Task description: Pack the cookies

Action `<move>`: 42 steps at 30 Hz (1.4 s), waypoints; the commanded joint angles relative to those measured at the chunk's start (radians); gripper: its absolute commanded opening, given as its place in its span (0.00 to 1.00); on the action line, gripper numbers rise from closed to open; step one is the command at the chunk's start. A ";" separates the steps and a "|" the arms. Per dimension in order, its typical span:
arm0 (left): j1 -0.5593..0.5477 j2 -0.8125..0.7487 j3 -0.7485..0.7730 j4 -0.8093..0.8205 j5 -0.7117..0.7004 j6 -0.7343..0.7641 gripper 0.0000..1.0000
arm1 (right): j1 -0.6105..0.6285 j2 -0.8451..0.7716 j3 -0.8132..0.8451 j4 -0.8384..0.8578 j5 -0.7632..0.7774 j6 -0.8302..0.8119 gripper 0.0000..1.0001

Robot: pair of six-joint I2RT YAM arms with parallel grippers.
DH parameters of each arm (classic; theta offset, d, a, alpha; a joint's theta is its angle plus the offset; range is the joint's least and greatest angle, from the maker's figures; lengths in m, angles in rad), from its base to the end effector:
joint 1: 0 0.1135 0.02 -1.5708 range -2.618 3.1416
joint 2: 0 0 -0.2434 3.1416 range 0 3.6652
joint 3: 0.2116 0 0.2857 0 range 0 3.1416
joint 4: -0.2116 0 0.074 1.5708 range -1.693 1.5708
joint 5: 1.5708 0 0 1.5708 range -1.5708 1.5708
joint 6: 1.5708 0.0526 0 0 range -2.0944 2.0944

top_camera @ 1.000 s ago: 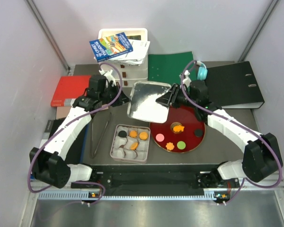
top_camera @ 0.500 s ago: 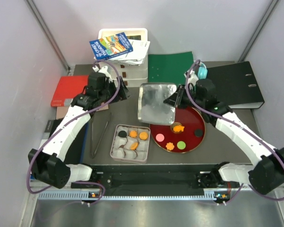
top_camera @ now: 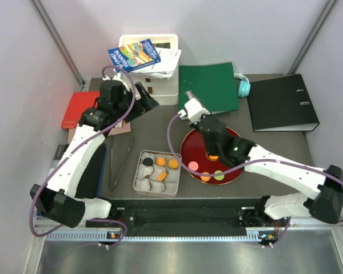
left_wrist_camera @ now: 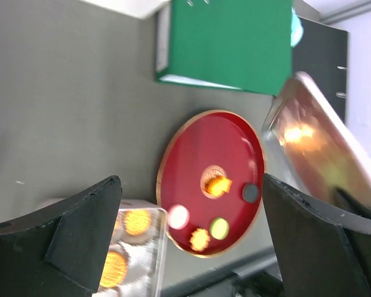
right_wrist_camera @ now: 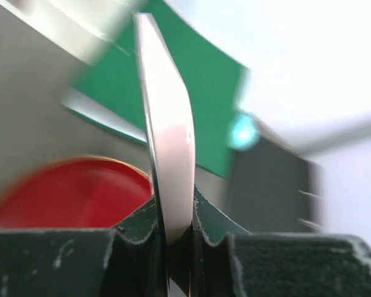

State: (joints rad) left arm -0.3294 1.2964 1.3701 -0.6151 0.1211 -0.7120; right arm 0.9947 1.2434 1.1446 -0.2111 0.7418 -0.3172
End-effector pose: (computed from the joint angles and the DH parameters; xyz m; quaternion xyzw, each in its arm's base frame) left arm 0.3162 -0.1148 0.3632 -0.1359 0.8587 -0.2901 0.4000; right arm 0.2112 0.2599 0.3417 -0.2898 0.7269 -0.0936 0.6155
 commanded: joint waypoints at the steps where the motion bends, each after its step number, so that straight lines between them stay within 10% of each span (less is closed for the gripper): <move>1: 0.000 -0.025 0.026 0.021 0.090 -0.104 0.99 | 0.025 0.034 -0.155 0.526 0.399 -0.568 0.00; 7: 0.000 -0.029 -0.083 0.201 0.354 -0.205 0.99 | 0.131 0.112 -0.394 1.308 0.360 -1.112 0.00; 10: 0.000 -0.034 -0.141 0.314 0.442 -0.256 0.99 | 0.186 0.158 -0.424 1.429 0.317 -1.190 0.00; 26: -0.036 0.061 -0.141 0.431 0.618 -0.216 0.97 | 0.341 0.281 -0.407 1.468 0.278 -1.228 0.00; 35: -0.062 0.054 -0.187 0.437 0.624 -0.188 0.29 | 0.341 0.329 -0.364 1.497 0.304 -1.221 0.00; 42: -0.060 0.040 -0.187 0.416 0.595 -0.159 0.21 | 0.340 0.324 -0.358 1.484 0.315 -1.217 0.02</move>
State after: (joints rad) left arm -0.3862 1.3697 1.1816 -0.2329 0.7128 -0.9409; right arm 1.3224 1.5780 0.7353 1.2190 1.0534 -1.5444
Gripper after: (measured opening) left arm 0.304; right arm 0.116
